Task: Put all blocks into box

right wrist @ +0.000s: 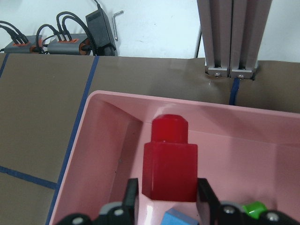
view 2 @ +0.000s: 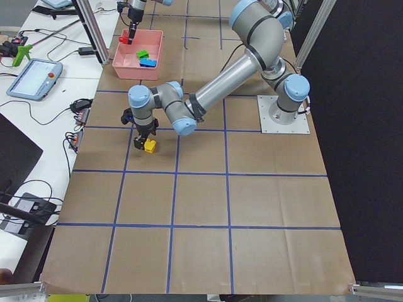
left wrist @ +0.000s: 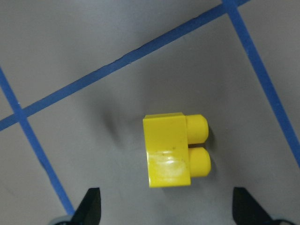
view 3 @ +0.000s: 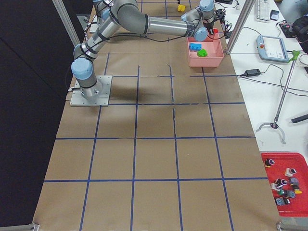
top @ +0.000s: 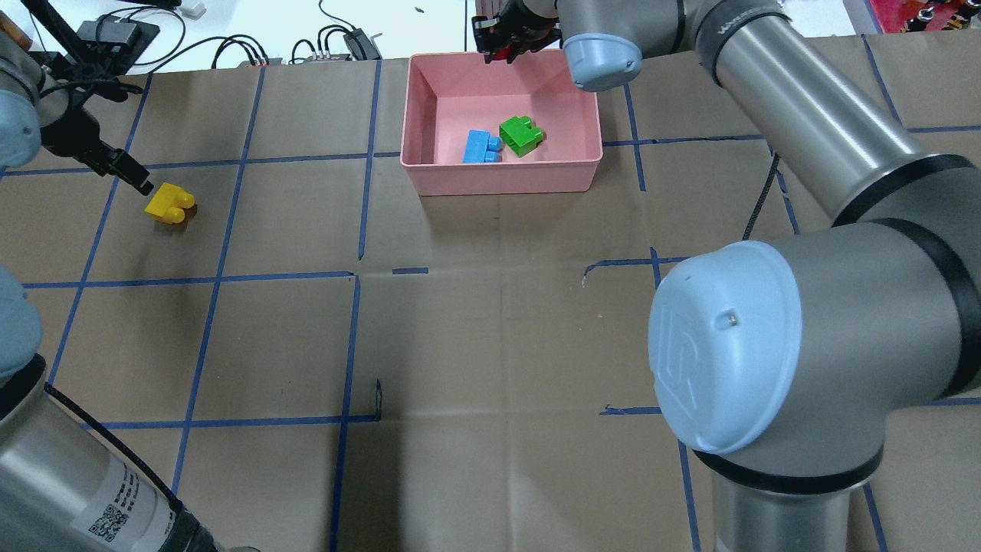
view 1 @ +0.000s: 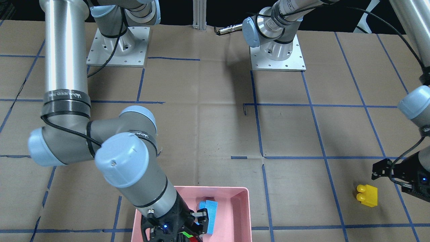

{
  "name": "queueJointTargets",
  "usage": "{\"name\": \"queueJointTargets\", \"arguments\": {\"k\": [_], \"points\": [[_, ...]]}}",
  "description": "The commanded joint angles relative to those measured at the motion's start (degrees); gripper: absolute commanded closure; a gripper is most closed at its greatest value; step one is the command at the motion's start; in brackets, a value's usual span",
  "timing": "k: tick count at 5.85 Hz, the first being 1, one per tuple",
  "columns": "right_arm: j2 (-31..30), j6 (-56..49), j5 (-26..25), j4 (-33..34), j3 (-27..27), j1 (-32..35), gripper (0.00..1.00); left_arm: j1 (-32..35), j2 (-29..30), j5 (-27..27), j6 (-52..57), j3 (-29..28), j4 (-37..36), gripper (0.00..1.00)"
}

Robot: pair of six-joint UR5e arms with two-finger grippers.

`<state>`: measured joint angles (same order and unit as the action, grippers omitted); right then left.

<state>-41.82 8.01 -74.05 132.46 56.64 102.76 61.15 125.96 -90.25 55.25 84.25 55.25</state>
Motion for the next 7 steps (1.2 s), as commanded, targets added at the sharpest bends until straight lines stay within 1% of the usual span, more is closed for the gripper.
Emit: {"name": "queueJointTargets", "arguments": {"k": [1,2,3,4,5,6,7], "points": [[-0.2,0.5,0.0,-0.6,0.8,0.1,0.00,0.2,3.5,0.3,-0.2,-0.1,-3.5,0.02],[-0.5,0.6,0.0,-0.6,0.9,0.0,0.00,0.5,3.4,0.6,-0.2,-0.1,-3.7,0.03],[-3.5,-0.3,-0.7,-5.6,1.4,-0.9,0.00,0.6,3.5,0.8,-1.2,-0.1,-3.7,0.03],[-8.1,-1.3,-0.7,-21.5,1.4,-3.0,0.00,1.7,3.5,0.8,-2.2,-0.1,-3.7,0.03],[-13.8,-9.0,-2.8,-32.4,1.4,-5.9,0.00,2.0,3.5,0.8,-2.1,-0.1,-3.7,0.05],[-19.4,-14.9,-7.7,-44.2,1.5,-7.1,0.00,2.0,3.8,0.7,-1.9,-0.1,-3.7,0.10],[-27.4,-15.0,-9.4,-53.3,4.9,-7.6,0.00,2.0,3.7,0.7,-1.6,-0.1,-3.7,0.18]]}}
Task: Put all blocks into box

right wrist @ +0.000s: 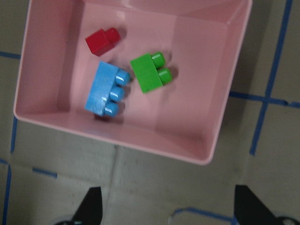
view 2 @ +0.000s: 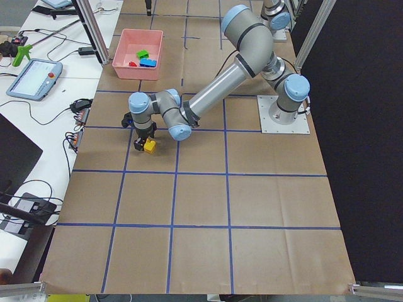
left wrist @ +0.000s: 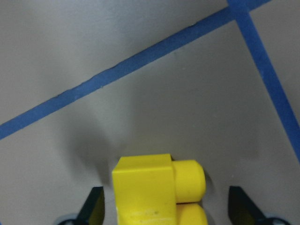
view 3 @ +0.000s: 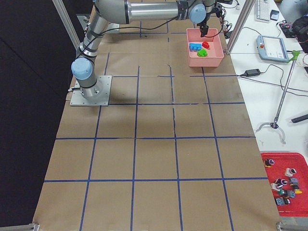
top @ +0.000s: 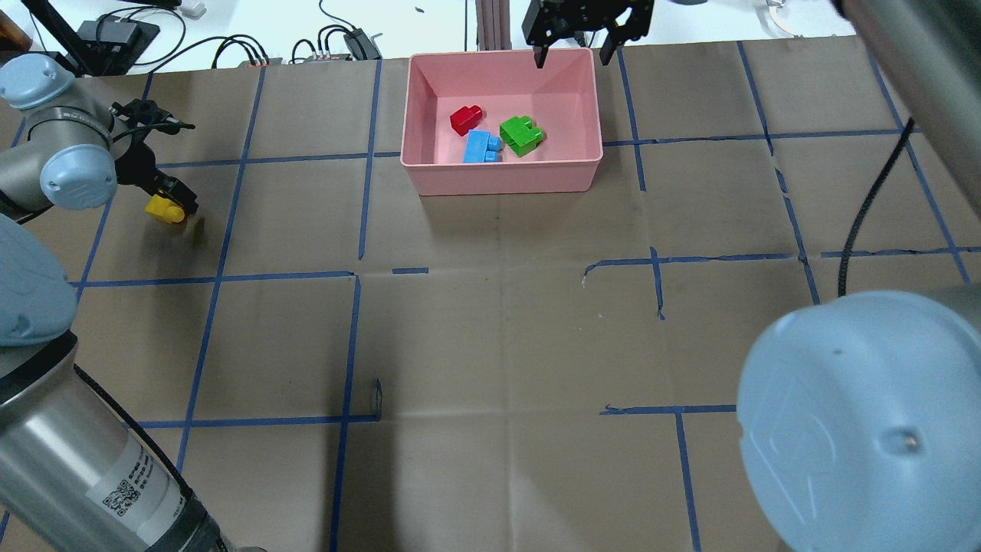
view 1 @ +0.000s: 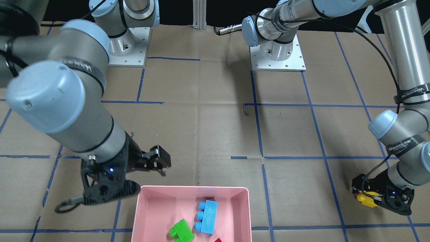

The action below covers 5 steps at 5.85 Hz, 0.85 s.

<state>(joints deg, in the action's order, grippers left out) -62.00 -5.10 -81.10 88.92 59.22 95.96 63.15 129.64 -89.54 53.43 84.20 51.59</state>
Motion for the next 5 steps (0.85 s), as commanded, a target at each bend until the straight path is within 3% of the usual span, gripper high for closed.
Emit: {"name": "queueJointTargets", "arguments": {"k": [1,2,3,4,5], "points": [[-15.6,-1.8,-2.3,-9.4,10.6,-0.8,0.00,0.0,0.0,0.0,0.4,0.0,0.0,0.23],[-24.9,-1.9,-3.6,-2.5,23.7,-1.1,0.00,-0.2,-0.2,-0.1,0.6,0.0,0.0,0.26],[-32.1,-1.1,-7.5,3.0,35.5,-1.5,0.00,-0.6,-0.4,-0.5,0.7,-0.1,0.0,0.35],[-36.4,-1.0,-7.9,3.9,41.3,-1.7,0.00,-0.6,-0.6,-0.7,0.6,-0.2,0.0,0.49],[-37.1,-0.8,-8.1,3.9,41.8,-1.7,0.00,-0.6,-0.4,-0.8,0.5,-0.2,0.0,0.61]]}}
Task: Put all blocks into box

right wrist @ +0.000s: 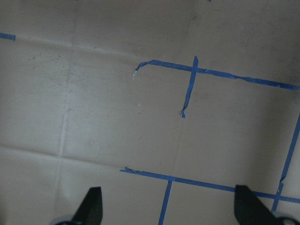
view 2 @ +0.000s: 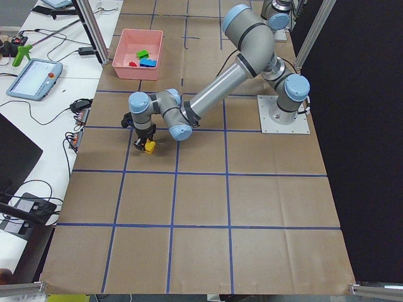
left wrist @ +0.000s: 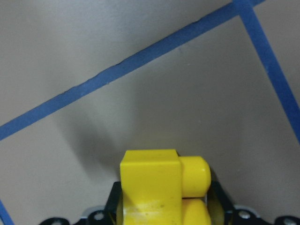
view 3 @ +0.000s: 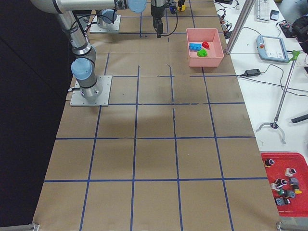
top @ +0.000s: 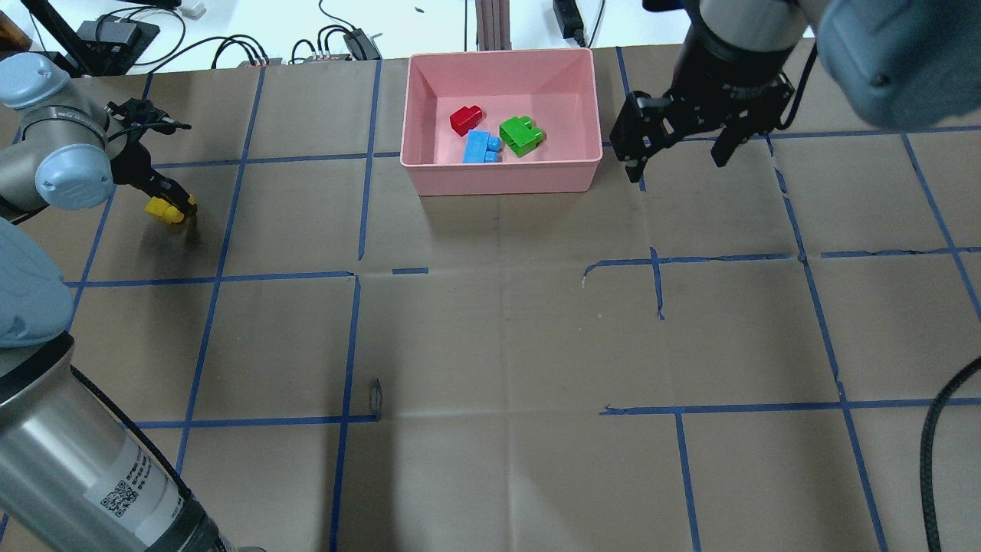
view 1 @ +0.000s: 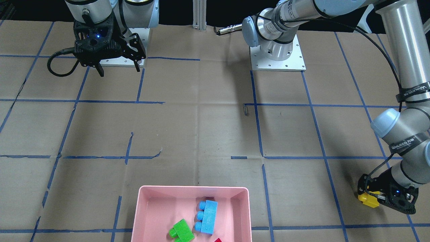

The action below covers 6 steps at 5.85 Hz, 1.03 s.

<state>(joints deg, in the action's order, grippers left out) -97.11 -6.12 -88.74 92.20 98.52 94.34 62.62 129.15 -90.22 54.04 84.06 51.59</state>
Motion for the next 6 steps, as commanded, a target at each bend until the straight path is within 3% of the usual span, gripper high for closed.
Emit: {"name": "queueJointTargets", "arguments": {"k": [1,3,4,6], "points": [[-2.0,0.2,-0.5,0.6,1.9,-1.1,0.00,0.0,0.0,-0.1,-0.2,0.0,0.0,0.69],[-2.1,0.1,0.5,0.1,0.1,-4.6,0.00,0.4,-1.9,-1.8,-0.3,-5.4,4.9,0.88],[-1.9,0.1,0.2,0.3,-1.0,-4.8,0.00,1.0,-2.6,-1.7,-1.9,-12.3,14.1,0.92],[-0.1,0.1,0.4,0.4,-1.4,-4.7,0.00,5.6,-2.1,1.9,-18.0,-27.1,32.5,0.94]]}}
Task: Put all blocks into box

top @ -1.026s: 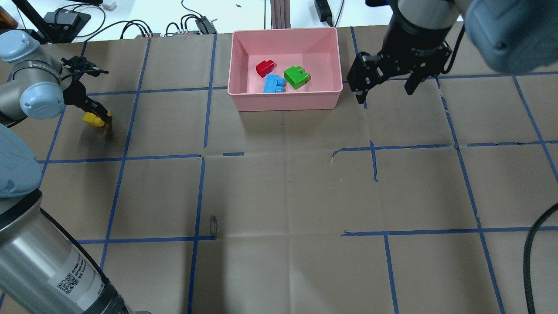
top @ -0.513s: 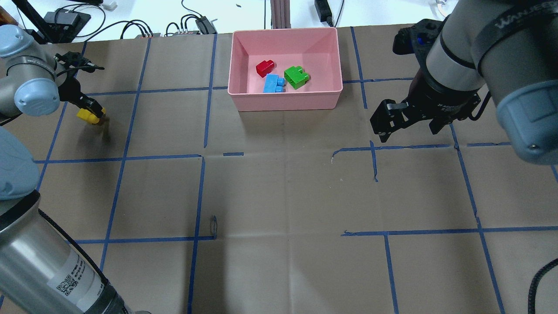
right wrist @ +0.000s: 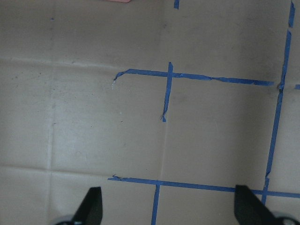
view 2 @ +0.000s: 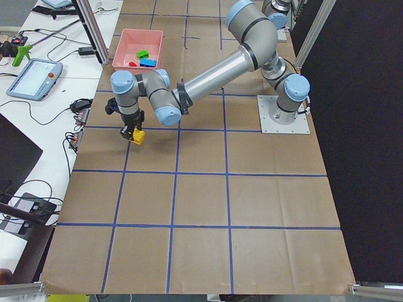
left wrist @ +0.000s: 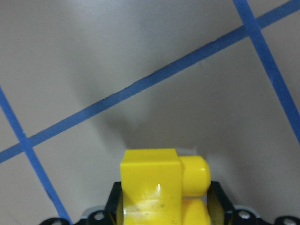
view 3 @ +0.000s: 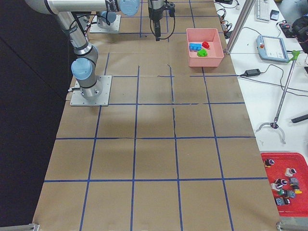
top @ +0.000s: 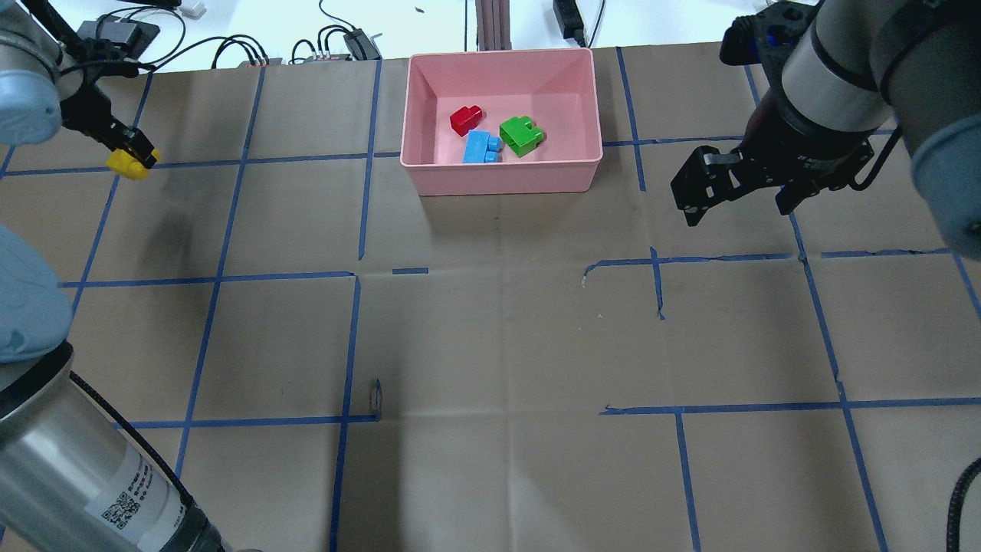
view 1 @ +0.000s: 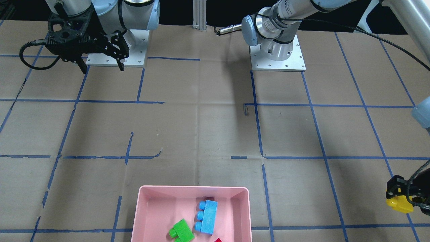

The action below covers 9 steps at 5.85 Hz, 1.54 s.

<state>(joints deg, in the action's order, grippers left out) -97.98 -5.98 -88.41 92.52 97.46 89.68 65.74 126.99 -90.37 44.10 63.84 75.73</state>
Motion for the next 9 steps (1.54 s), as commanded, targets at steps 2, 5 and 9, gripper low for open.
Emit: {"name": "queueJointTargets", "arguments": {"k": [2,5,9], "points": [[0.8,0.0,0.2,0.0,-0.3,0.0,0.00,14.8,0.4,6.6,-33.3,-13.4,14.9,0.94],[0.6,0.0,0.2,-0.1,-0.5,0.0,0.00,32.2,6.8,6.5,-59.7,-13.7,3.8,0.94],[0.7,0.0,0.1,-0.1,-0.3,0.0,0.00,37.3,11.9,5.9,-60.4,-13.5,-3.1,0.01]]}}
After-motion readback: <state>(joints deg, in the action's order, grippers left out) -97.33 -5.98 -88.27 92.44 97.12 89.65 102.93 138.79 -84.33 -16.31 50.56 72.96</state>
